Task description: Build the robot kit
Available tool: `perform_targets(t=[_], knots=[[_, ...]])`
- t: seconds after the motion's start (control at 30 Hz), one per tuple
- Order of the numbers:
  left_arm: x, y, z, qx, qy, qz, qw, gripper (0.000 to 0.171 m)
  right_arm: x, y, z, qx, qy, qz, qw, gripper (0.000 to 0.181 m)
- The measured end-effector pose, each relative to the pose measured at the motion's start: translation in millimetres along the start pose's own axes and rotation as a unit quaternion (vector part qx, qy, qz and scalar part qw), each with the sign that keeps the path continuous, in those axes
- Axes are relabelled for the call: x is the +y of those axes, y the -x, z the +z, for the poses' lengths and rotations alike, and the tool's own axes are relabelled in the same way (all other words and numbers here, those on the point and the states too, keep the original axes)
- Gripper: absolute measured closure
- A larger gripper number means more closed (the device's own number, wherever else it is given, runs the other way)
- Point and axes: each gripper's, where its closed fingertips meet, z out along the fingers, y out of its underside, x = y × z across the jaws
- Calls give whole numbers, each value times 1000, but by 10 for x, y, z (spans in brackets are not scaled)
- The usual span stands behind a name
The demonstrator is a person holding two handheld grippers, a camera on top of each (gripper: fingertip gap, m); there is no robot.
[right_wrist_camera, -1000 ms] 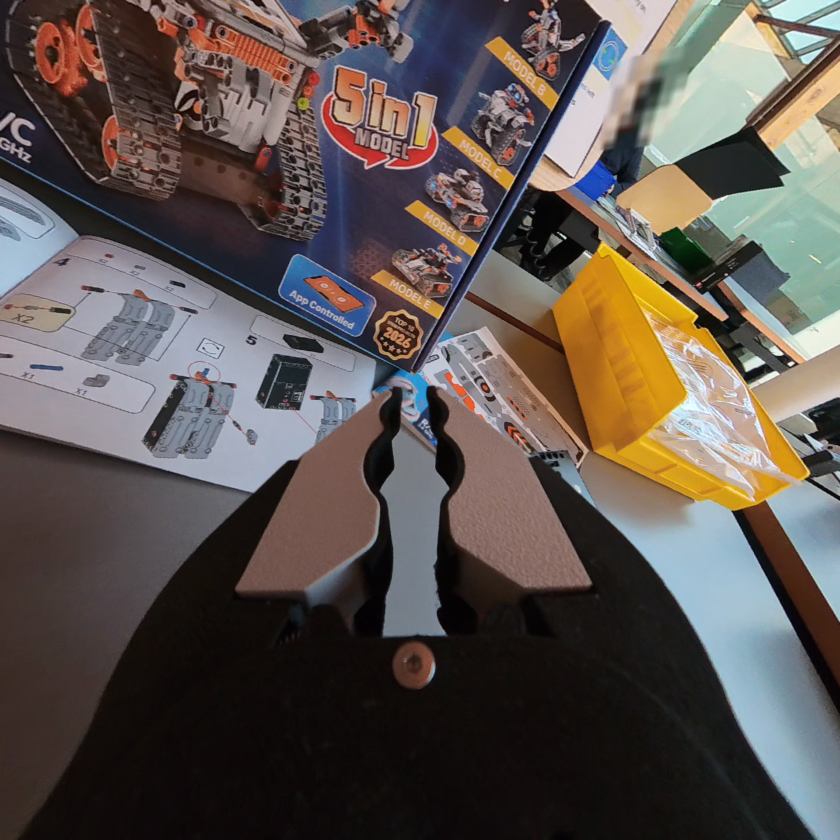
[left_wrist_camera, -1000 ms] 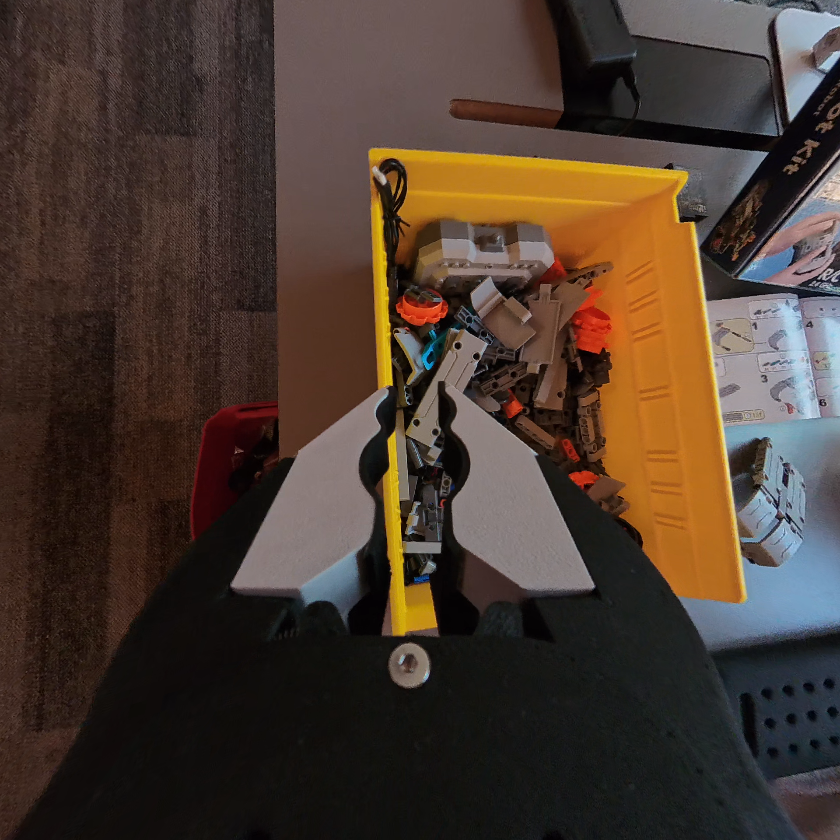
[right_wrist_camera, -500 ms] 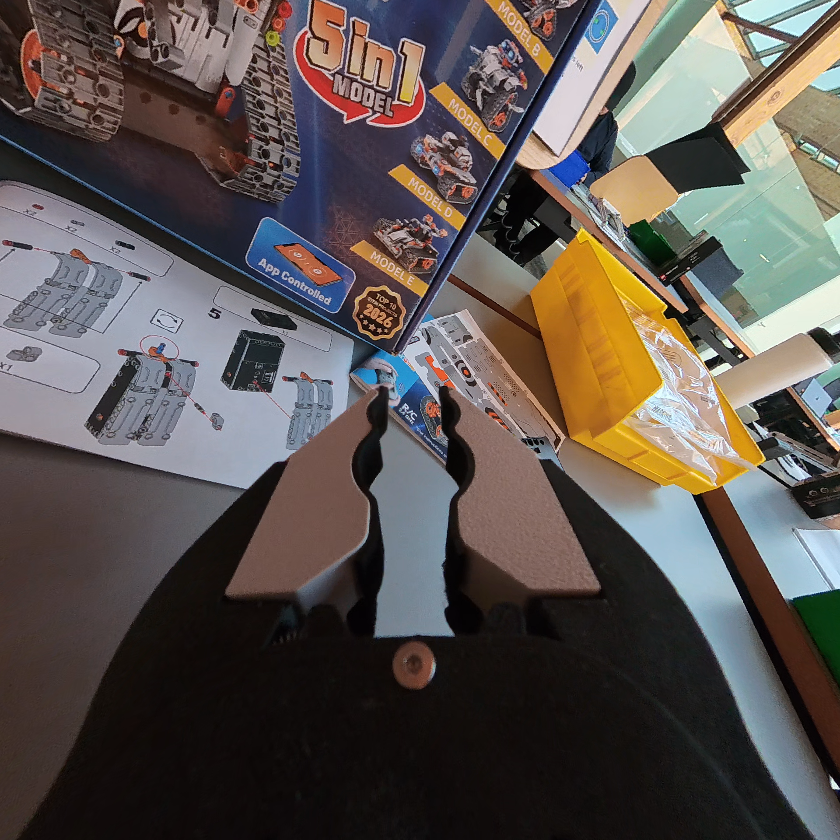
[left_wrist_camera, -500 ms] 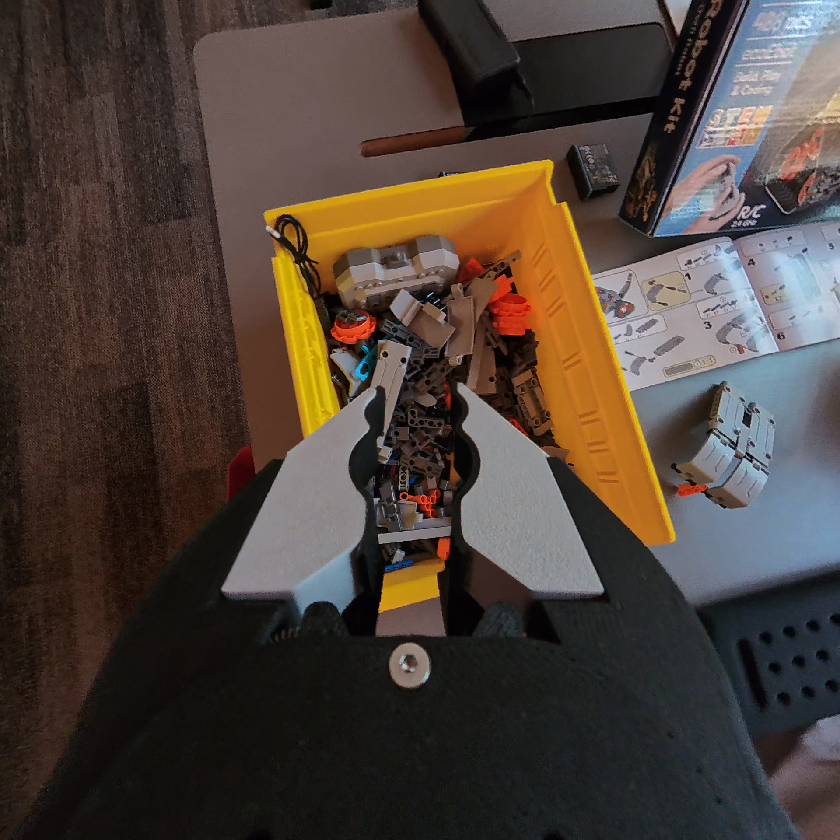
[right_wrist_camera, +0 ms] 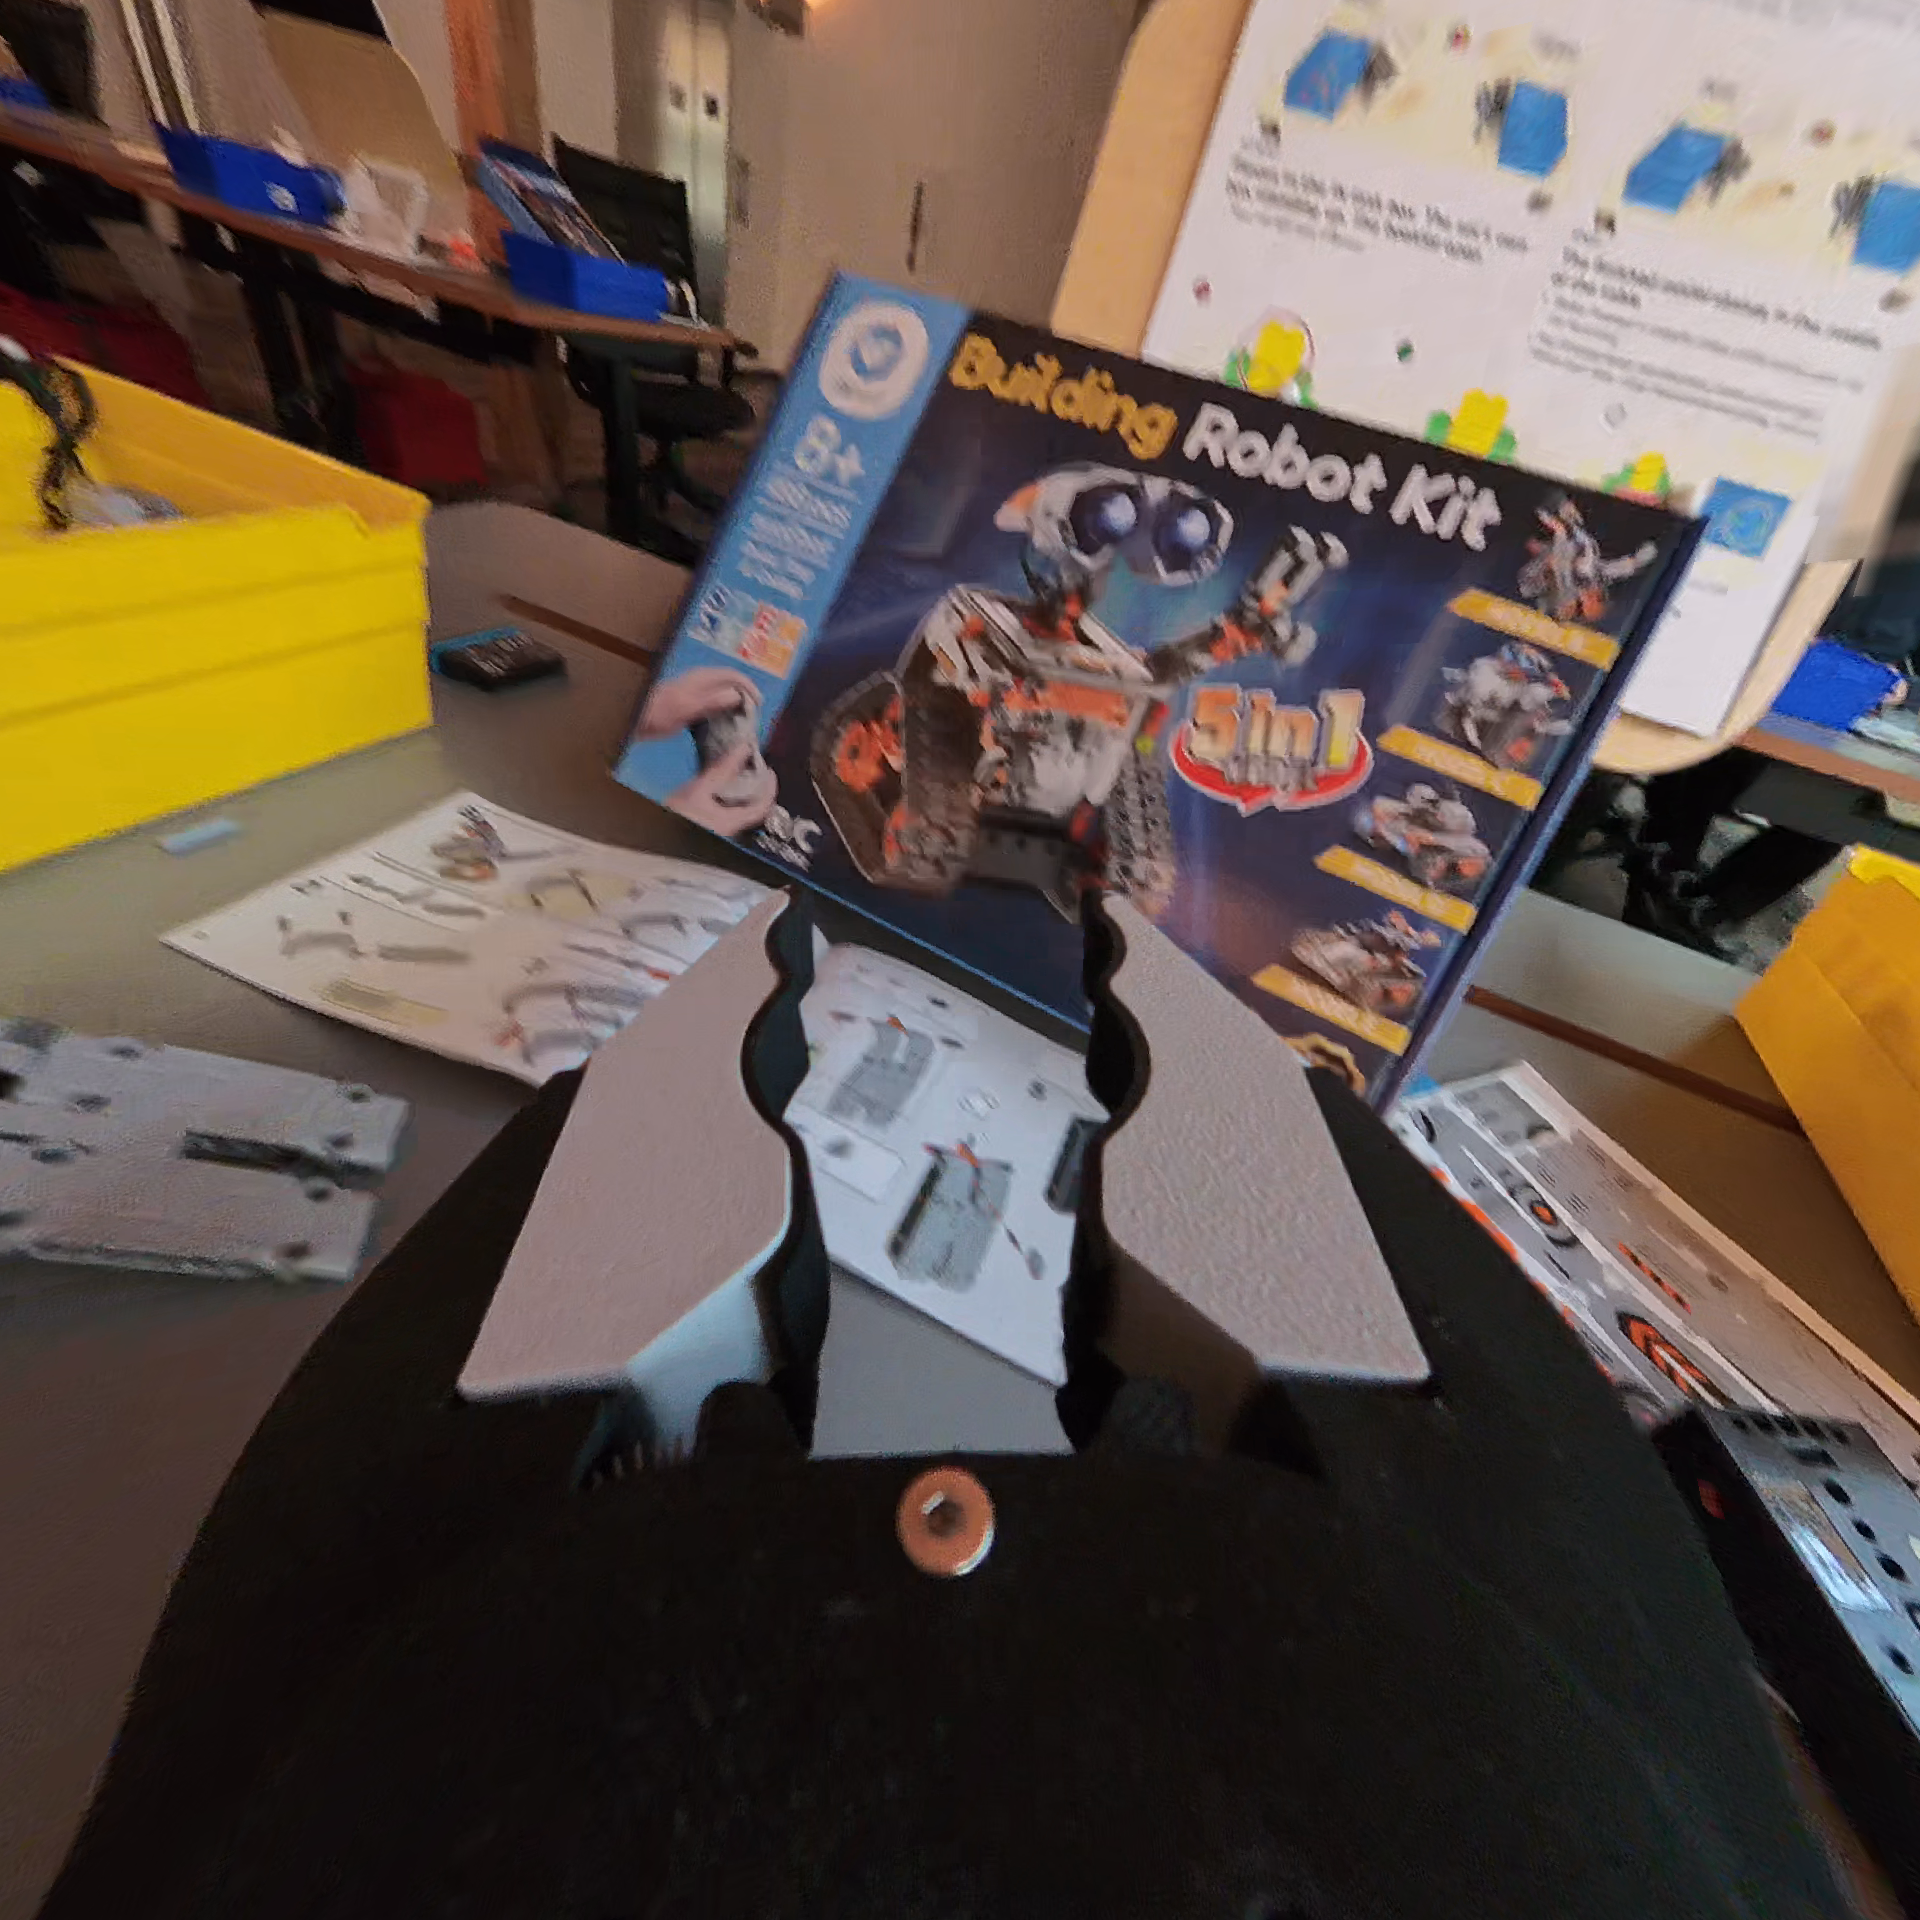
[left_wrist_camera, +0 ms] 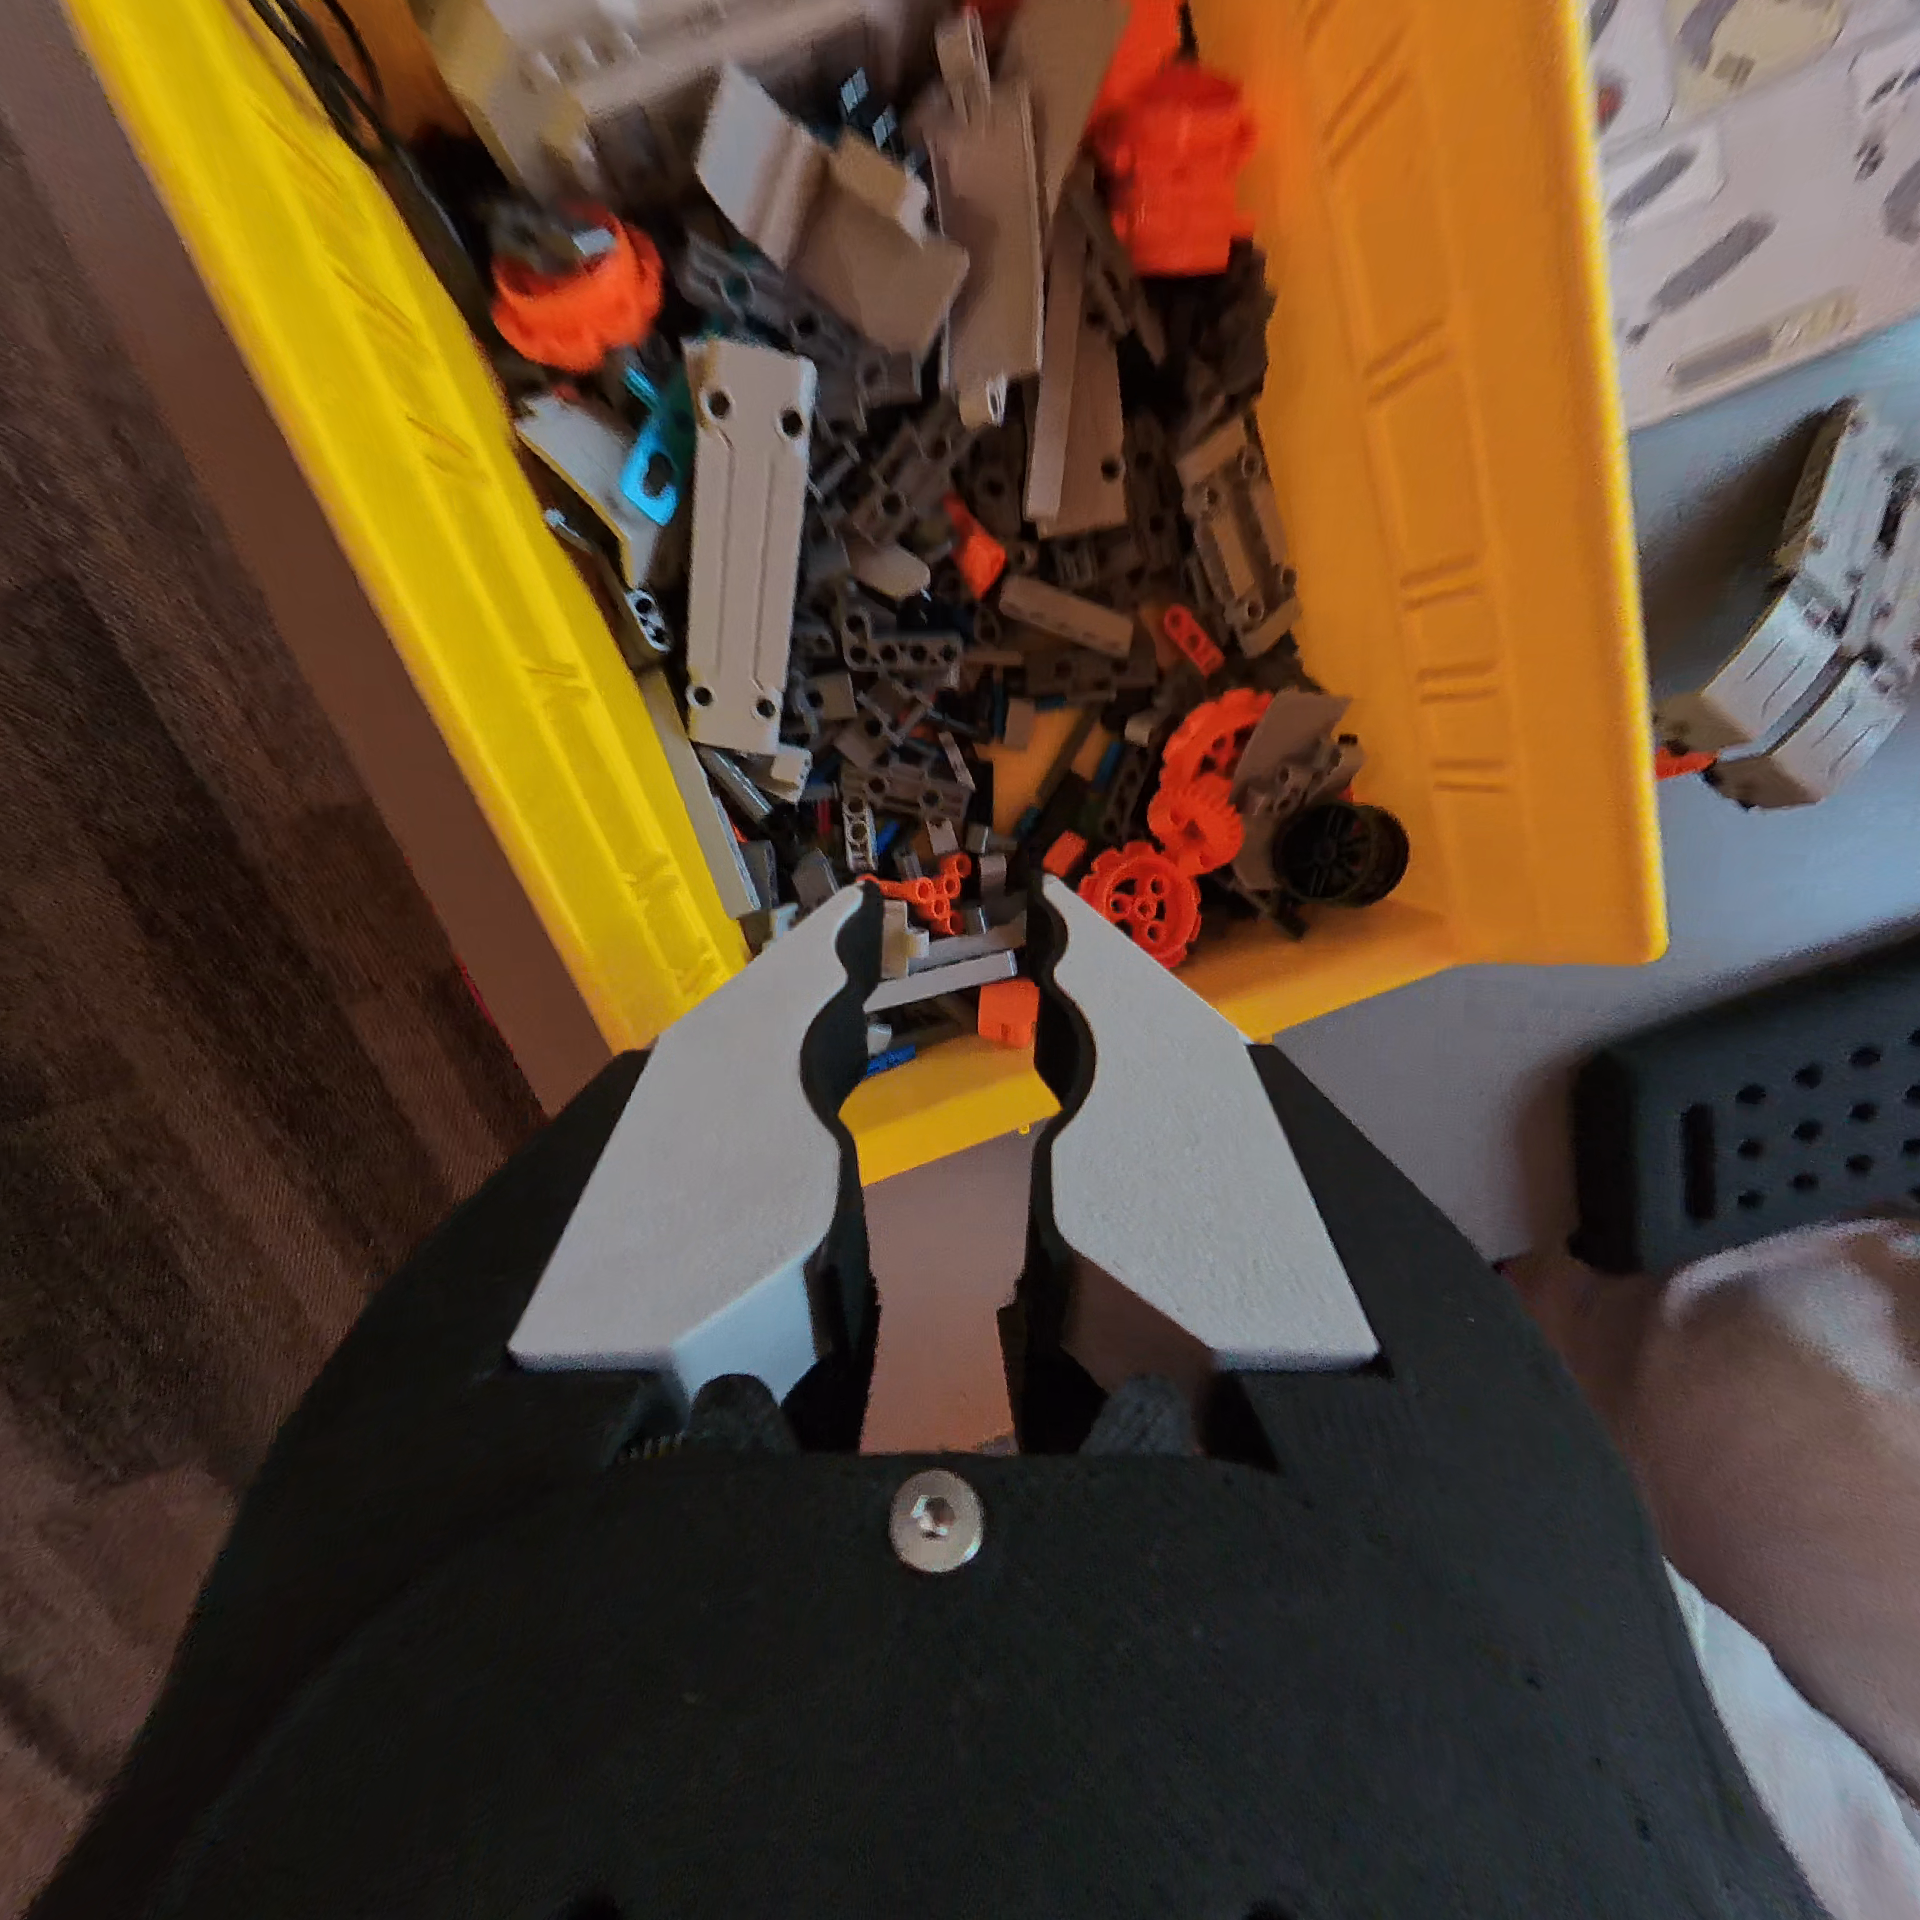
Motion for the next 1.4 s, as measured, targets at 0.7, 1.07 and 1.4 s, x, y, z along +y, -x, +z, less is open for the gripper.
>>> perform_targets(t=[0.7, 1.07, 1.4], knots=[[108, 78, 779, 8, 201, -28, 979, 150, -544, 1212, 277, -189, -117, 50, 974, 144], [-170, -92, 711, -12, 158, 41, 987, 149, -832, -179, 31, 36, -143, -33, 989, 146], [-218, 36, 592, -84, 146, 61, 984, 155, -520, -764, -55, 99, -122, 24, 987, 150]])
